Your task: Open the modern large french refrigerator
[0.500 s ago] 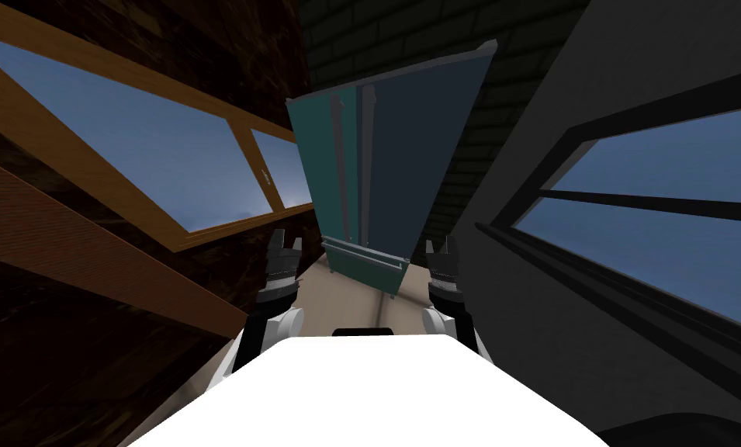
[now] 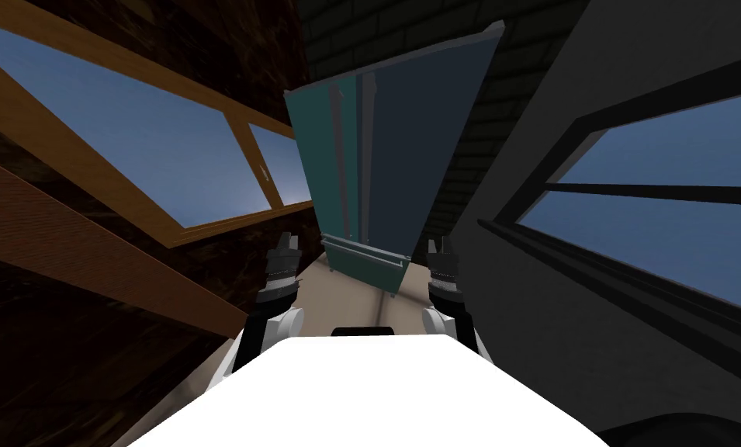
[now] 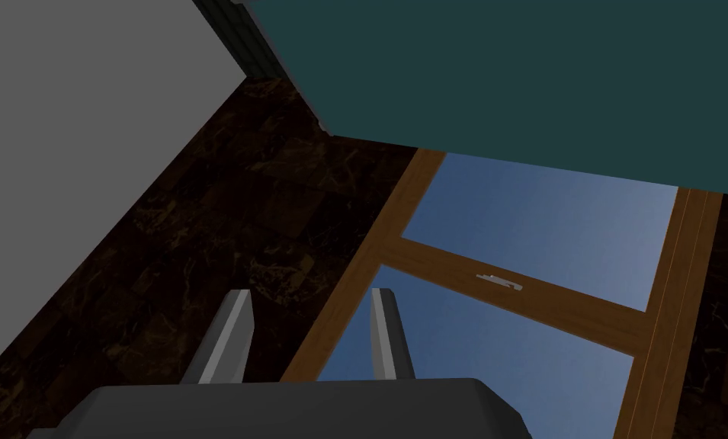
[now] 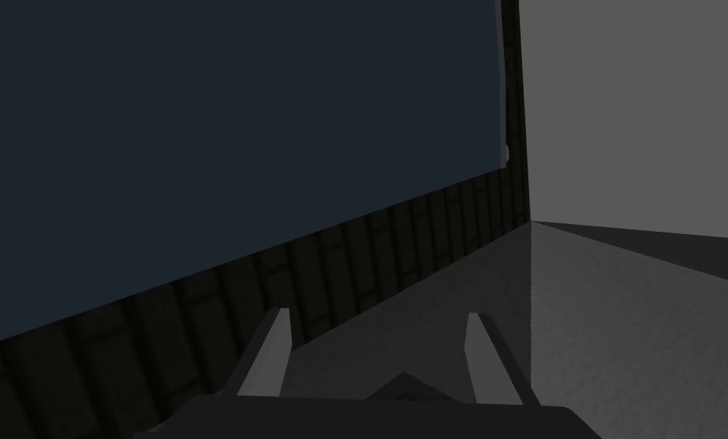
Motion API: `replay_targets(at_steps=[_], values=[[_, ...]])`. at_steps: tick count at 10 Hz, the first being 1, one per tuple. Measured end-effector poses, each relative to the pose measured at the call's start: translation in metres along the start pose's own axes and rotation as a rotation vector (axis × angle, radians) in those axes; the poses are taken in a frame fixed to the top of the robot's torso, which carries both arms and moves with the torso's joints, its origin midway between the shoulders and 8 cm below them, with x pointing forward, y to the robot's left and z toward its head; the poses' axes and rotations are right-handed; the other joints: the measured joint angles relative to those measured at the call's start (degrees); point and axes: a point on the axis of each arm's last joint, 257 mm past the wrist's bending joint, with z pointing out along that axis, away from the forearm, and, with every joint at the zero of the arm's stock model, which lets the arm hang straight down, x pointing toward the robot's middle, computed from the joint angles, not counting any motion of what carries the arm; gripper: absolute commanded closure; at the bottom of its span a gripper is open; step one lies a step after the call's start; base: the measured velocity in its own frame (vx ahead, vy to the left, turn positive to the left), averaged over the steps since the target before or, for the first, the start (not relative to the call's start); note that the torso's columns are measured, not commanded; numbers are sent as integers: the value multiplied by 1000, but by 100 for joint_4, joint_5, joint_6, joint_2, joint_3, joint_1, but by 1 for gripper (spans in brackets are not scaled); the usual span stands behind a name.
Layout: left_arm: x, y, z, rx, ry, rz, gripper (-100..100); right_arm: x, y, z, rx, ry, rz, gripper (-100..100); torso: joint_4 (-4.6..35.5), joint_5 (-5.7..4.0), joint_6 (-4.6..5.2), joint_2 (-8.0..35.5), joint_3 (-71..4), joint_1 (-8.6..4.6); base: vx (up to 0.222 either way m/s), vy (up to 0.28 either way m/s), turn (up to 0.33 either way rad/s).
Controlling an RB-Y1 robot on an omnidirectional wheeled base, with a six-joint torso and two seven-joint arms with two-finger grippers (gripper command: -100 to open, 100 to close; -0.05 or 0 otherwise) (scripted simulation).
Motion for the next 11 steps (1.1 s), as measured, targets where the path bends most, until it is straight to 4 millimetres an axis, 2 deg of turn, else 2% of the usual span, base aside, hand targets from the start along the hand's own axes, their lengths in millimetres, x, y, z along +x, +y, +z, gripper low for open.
replay_targets(at_steps=[4, 5, 7, 11], values=[[0, 0, 0, 0, 0, 0, 0, 0, 0, 0, 0, 0, 0, 0, 1692, 0, 0, 1693, -3381, 0, 0, 0, 0], [0, 0, 0, 0, 0, 0, 0, 0, 0, 0, 0, 0, 0, -100, 2114, 0, 0, 2116, -4227, 0, 16, 10, -16], [0, 0, 0, -1, 0, 0, 0, 3, -3, -1, 1, 38, -45, -100, 2358, 2, 0, 2356, -4737, 7, 39, 31, -25], [0, 0, 0, -1, 0, 0, 0, 8, -14, -4, -3, 108, -205, -100, 2382, 1, 0, 2380, -4766, 5, 67, 63, -37]])
